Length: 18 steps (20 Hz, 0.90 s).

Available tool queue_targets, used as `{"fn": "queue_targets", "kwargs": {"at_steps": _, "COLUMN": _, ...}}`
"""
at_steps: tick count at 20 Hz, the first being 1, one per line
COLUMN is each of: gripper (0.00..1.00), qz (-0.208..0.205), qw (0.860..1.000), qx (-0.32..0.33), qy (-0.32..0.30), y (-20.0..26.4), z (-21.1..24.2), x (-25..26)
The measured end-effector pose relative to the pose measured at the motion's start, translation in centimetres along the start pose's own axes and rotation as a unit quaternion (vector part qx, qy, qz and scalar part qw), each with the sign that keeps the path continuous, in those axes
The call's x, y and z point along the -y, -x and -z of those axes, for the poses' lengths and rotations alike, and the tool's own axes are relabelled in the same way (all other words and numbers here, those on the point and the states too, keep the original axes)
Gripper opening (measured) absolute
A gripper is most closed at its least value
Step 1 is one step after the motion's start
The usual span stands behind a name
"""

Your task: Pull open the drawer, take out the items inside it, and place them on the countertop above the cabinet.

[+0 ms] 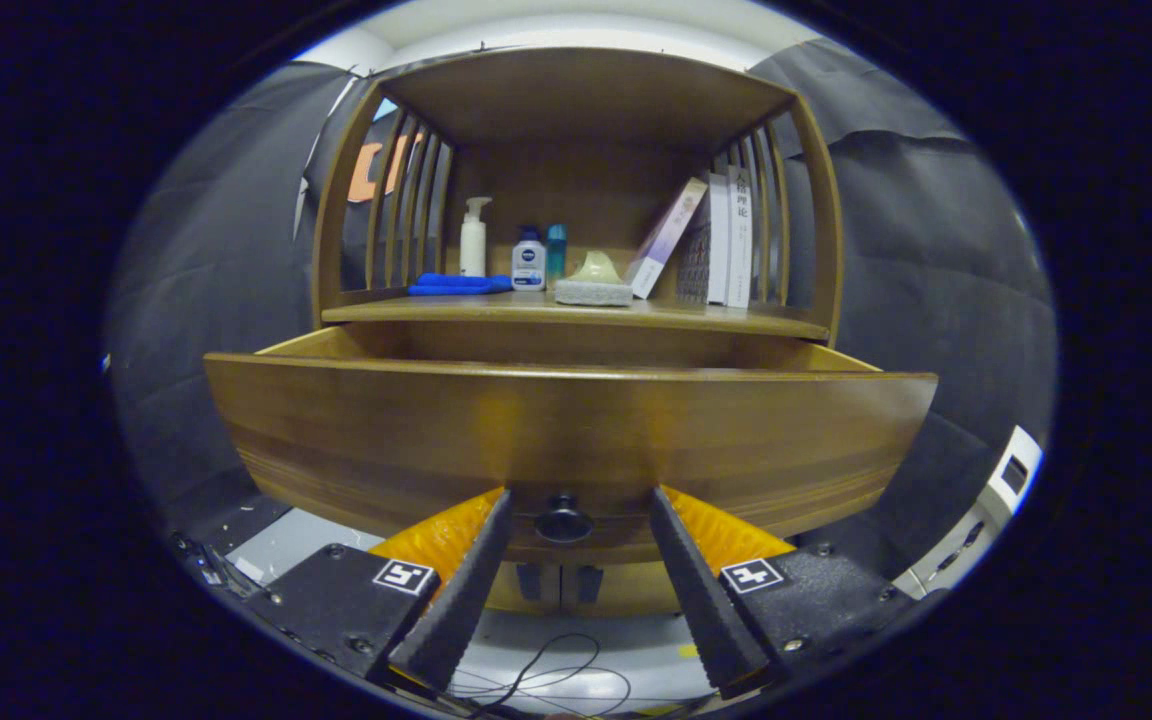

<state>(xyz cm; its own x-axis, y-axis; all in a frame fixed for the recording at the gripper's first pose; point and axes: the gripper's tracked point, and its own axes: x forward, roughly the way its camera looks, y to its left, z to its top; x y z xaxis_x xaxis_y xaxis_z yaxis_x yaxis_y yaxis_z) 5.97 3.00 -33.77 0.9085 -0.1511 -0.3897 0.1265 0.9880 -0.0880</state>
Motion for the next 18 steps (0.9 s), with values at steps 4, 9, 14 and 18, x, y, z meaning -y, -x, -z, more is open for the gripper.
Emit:
{"fn": "queue_targets", "kwargs": {"at_steps": 4, "gripper": 0.90, "qz": -0.001, "qw": 1.000, "qx": -0.014, "qy": -0.003, "y": -2.6, "z": -0.9, "x": -0.1}}
{"fn": "queue_targets", "kwargs": {"at_steps": 9, "gripper": 0.90, "qz": 0.000, "qw": 1.000, "qx": -0.024, "qy": -0.005, "y": -5.4, "z": -1.8, "x": -0.2}}
{"fn": "queue_targets", "kwargs": {"at_steps": 14, "gripper": 0.90, "qz": 0.005, "qw": 1.000, "qx": -0.020, "qy": 0.001, "y": -7.5, "z": -2.1, "x": -0.2}}
{"fn": "queue_targets", "kwargs": {"at_steps": 18, "gripper": 0.90, "qz": 0.008, "qw": 1.000, "qx": -0.014, "qy": 0.012, "y": -8.7, "z": -2.4, "x": -0.2}}
